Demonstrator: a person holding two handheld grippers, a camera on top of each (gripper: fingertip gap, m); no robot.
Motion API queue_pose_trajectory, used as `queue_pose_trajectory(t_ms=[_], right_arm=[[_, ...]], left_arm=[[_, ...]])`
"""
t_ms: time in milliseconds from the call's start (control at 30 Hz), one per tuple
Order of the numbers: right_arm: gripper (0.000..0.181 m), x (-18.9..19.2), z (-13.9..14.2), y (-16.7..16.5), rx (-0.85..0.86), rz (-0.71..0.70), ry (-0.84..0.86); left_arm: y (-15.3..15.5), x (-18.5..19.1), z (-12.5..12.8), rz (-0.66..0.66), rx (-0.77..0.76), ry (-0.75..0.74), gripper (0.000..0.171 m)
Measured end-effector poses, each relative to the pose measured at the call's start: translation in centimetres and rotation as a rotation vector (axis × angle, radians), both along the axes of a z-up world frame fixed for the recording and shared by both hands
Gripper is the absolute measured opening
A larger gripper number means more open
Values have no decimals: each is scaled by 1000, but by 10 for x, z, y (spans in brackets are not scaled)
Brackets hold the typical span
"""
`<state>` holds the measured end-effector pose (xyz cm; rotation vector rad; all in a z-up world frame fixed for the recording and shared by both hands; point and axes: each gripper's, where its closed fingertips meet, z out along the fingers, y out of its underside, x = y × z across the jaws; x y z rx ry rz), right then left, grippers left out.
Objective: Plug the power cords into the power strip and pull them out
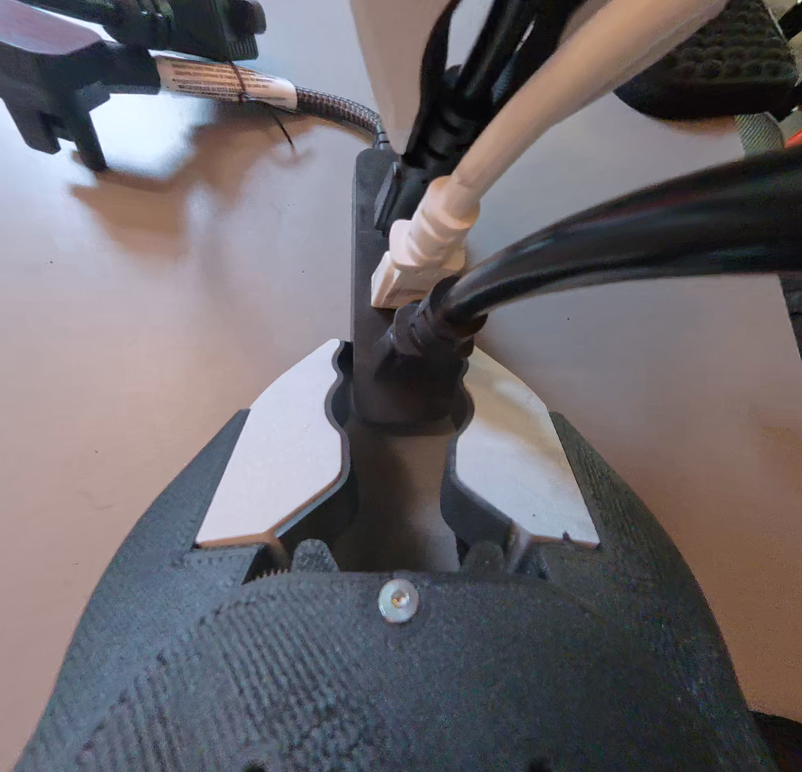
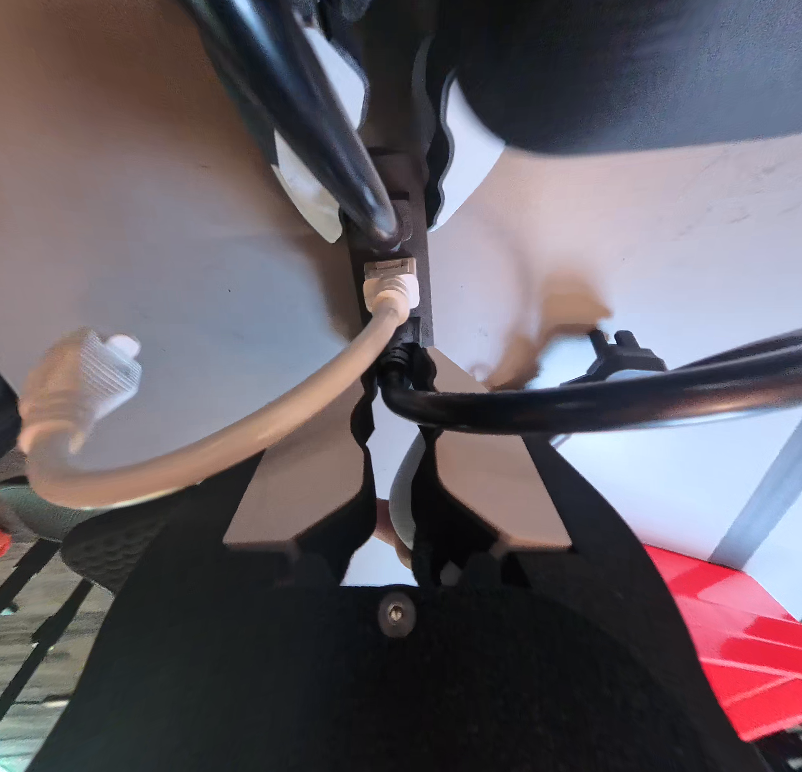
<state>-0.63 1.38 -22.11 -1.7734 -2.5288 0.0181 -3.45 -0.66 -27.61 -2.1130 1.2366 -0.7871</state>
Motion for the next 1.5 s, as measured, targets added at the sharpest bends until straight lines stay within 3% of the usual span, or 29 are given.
queue_pose_trajectory(t_ms=[100,433,533,667,733,967,1033,1167,1267,1500], right_arm=[[18,-2,-1,4,-53,-16,-9],[19,-3,-3,-1,-20,13,36],[19,-2,-5,4,-101,-31,51],[19,-1,-6,1,-25,17,38],[19,-1,-7,4,-96,-23,64],[19,-1,-5,3,-31,-25,145],[33,2,-1,5,-17,-45,172],[59,14,30,3,-105,-200,415],[61,31,43,5,-124,-316,643],[53,58,26,-1,-170,-517,1076]], left_arm=[[-1,2,-1,-16,59,56,45],[-1,1,-1,-24,24,6,45],[-1,1,-1,-21,28,8,45],[-1,1,-1,-16,22,3,45],[-1,1,-1,-21,26,4,45],[-1,0,0,-11,17,-5,46],[-1,-2,0,-8,15,-10,46],[0,-2,0,-11,23,-16,46],[3,-2,1,2,29,-19,45],[6,-2,2,23,66,-6,48]])
